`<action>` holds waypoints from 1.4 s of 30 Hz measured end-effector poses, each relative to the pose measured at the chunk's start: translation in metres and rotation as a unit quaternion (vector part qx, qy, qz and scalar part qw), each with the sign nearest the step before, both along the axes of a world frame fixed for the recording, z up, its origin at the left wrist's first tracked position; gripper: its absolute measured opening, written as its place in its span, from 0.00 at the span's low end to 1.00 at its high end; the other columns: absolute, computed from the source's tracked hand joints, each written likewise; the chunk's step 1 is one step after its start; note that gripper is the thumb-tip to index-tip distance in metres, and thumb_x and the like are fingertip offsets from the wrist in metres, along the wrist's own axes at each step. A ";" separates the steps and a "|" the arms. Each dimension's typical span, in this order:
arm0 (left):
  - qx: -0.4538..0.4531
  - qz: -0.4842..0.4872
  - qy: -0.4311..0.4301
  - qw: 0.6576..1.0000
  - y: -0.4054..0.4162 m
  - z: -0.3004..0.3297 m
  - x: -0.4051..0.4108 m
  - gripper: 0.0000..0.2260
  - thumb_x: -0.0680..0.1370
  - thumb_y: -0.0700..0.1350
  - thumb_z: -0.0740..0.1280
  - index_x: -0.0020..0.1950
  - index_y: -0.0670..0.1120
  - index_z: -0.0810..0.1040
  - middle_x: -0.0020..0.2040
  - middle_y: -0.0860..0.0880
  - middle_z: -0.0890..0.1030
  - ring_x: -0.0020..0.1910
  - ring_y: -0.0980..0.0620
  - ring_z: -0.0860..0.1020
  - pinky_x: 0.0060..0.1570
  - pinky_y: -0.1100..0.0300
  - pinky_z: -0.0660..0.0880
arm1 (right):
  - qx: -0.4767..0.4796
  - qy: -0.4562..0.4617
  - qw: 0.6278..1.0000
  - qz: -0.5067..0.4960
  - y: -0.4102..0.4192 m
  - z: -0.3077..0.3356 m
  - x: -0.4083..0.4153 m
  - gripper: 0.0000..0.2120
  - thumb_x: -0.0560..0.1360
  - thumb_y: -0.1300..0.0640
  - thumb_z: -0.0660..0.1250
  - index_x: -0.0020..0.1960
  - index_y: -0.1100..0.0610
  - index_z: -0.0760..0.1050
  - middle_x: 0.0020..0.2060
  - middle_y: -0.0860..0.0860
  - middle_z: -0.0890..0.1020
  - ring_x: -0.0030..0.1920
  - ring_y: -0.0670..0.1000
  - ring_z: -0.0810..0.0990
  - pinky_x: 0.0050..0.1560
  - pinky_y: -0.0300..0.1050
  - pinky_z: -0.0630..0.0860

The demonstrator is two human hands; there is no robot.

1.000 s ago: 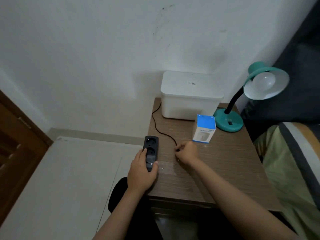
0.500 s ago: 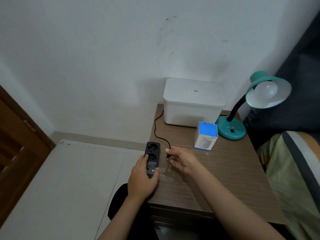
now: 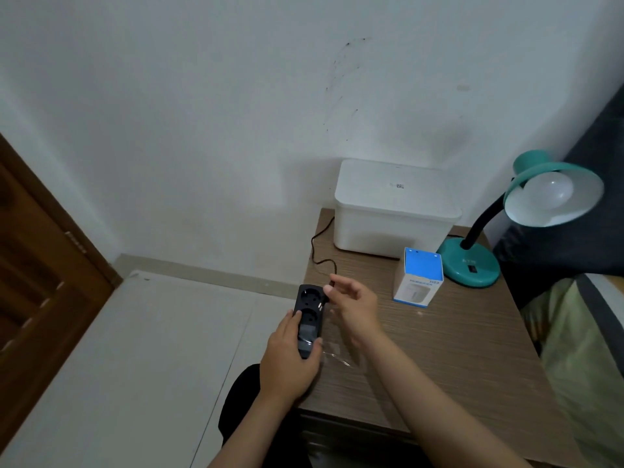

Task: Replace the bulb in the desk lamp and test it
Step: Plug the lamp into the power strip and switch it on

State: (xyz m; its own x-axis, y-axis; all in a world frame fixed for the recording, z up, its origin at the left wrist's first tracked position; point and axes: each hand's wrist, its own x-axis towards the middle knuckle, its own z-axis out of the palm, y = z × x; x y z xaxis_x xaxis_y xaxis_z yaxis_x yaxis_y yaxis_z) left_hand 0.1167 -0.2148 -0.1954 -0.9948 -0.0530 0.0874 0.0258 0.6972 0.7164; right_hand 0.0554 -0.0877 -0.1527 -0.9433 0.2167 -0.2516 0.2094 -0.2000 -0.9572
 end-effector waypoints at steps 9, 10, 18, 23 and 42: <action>-0.004 -0.005 0.001 1.000 0.000 -0.002 0.000 0.30 0.74 0.55 0.66 0.73 0.48 0.63 0.74 0.50 0.65 0.70 0.52 0.66 0.61 0.66 0.62 | 0.174 0.036 0.983 -0.053 -0.015 -0.010 -0.017 0.11 0.64 0.59 0.78 0.38 0.50 0.76 0.35 0.47 0.82 0.38 0.47 0.81 0.42 0.43 0.79; -0.004 -0.005 0.001 1.000 0.000 -0.003 0.000 0.30 0.74 0.55 0.66 0.73 0.48 0.63 0.74 0.50 0.65 0.70 0.52 0.66 0.61 0.66 0.62 | 0.189 0.043 0.980 -0.040 -0.016 -0.011 -0.017 0.11 0.64 0.58 0.77 0.37 0.49 0.76 0.34 0.47 0.82 0.37 0.46 0.81 0.42 0.43 0.79; -0.003 -0.007 0.007 1.000 -0.001 -0.005 -0.001 0.30 0.74 0.54 0.67 0.73 0.48 0.63 0.74 0.49 0.65 0.71 0.53 0.65 0.61 0.65 0.62 | 0.314 0.072 0.946 0.028 -0.018 -0.029 -0.014 0.07 0.66 0.56 0.76 0.38 0.53 0.78 0.36 0.47 0.82 0.39 0.45 0.81 0.42 0.47 0.80; -0.002 -0.011 0.008 1.000 -0.001 -0.006 -0.001 0.30 0.74 0.54 0.66 0.73 0.48 0.63 0.73 0.49 0.66 0.71 0.52 0.66 0.62 0.65 0.63 | 0.349 0.070 0.933 0.051 -0.018 -0.028 -0.020 0.08 0.65 0.57 0.77 0.39 0.52 0.77 0.37 0.47 0.82 0.39 0.47 0.79 0.41 0.43 0.78; -0.161 0.003 -0.010 0.987 0.016 0.006 0.004 0.28 0.76 0.53 0.64 0.73 0.46 0.61 0.76 0.45 0.59 0.73 0.45 0.63 0.71 0.42 0.56 | 0.296 0.052 0.953 0.037 0.062 -0.045 0.054 0.06 0.73 0.58 0.69 0.46 0.46 0.79 0.41 0.43 0.83 0.43 0.40 0.80 0.47 0.37 0.78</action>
